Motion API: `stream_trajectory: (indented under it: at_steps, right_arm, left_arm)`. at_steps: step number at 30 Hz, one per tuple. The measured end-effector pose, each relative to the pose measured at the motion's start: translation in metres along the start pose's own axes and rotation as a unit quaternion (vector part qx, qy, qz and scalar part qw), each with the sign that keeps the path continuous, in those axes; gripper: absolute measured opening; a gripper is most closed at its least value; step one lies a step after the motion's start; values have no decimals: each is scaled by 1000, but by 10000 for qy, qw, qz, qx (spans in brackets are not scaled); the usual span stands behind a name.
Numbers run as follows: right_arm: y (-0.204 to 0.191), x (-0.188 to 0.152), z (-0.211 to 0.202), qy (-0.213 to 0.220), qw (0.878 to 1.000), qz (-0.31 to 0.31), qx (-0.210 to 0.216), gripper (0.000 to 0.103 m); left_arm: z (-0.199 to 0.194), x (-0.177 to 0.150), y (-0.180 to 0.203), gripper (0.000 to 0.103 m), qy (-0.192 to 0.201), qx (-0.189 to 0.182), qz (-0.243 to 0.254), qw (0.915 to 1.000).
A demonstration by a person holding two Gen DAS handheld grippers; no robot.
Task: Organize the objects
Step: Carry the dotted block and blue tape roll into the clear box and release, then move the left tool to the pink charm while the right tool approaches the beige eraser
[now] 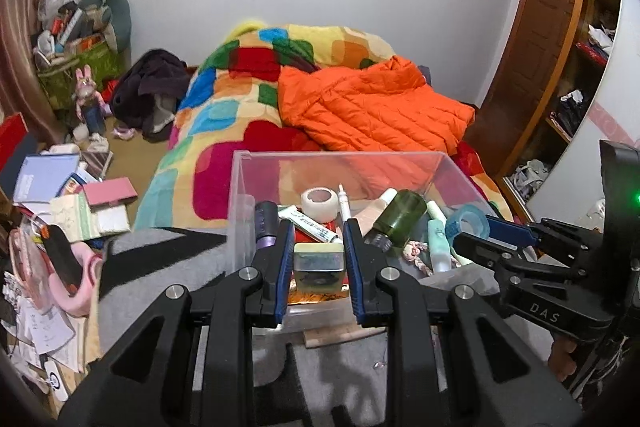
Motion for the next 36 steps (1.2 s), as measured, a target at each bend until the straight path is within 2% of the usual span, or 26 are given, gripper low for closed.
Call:
stream_trajectory:
  at_steps: [6,11,19,23,26,32,36]
  right_arm:
    - [9,-1,15,-157,9998,131,-77,37]
    - [7,-4,11,-126,9999,78,-66,38]
    - [3,-10,-8,12,10000,-12,95,41]
    - [2,-18,-20,48,9997,-34,224,44]
    - [2,-27,-29,98,9996,-122,224,47]
    - [2,-51,-33,-22,9993,-323,191,47]
    - [3,-70,-17,-306,9984,-453,171,52]
  left_arm:
    - [13,-10,7,24,-240,-67,128,9996]
    - [7,-14,16,26,-207,-87,298,9993]
    - [-17,-21,31,43,56,-3,620,9981]
    - [-30,-27,30,56,119,-136,592,9981]
    - [-36,-38,30,59,124,-92,671,9976]
    - [-29,-75,25,60,-235,-149,697,9972]
    - [-19,-100,24,60,-581,-248,655,9959]
Point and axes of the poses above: each gripper's, at about its wrist camera, not at the fingertips, and z roughly the way its jaws point, y to its right, x to its top, the point moved 5 cm from there along z, roughly the way its jaws point, and after that the axes turned 5 degrees about -y, right-handed, at the moved point
